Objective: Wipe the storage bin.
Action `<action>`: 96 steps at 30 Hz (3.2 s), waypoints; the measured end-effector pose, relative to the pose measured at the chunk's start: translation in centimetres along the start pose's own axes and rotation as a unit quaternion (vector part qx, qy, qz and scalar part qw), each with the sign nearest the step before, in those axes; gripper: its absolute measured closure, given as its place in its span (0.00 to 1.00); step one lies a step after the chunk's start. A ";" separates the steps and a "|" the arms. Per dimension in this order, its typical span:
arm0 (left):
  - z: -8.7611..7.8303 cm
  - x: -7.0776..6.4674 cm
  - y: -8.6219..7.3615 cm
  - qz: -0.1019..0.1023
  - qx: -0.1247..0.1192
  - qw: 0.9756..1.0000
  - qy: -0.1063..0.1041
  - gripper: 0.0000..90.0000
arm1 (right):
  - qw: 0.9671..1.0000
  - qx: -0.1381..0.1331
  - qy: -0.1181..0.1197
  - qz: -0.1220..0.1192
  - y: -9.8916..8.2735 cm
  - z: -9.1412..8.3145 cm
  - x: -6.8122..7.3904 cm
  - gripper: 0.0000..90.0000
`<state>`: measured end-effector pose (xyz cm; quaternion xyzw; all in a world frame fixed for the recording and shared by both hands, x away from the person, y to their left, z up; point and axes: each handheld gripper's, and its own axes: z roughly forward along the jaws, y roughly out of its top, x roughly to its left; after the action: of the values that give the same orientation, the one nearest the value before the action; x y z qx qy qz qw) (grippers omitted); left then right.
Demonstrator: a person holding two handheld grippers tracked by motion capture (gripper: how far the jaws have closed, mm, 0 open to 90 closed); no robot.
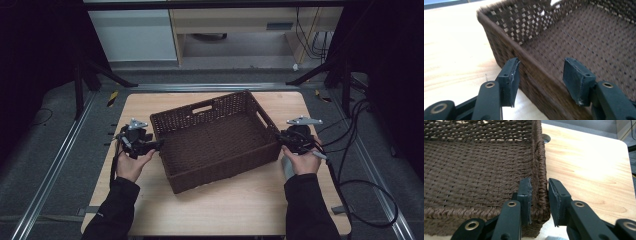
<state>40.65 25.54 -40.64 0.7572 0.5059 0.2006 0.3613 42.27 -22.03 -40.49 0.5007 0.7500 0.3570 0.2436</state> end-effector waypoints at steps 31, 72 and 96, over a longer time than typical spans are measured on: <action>1.0 0.8 0.2 0.002 0.025 1.000 0.006 0.63 | 0.999 0.007 0.030 -0.034 0.2 -0.3 1.6 0.88; 0.4 1.7 -0.5 -0.002 0.038 0.999 0.028 0.75 | 0.998 -0.018 0.051 -0.037 0.5 0.6 2.9 0.72; -1.2 1.2 -2.4 0.004 0.053 0.998 0.021 0.68 | 0.996 -0.008 0.078 -0.030 -1.2 -0.8 4.1 0.78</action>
<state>38.84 27.56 -41.73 0.7725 0.5206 0.1909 0.3094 39.43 -18.81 -40.94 0.4467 0.7787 0.3929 0.1992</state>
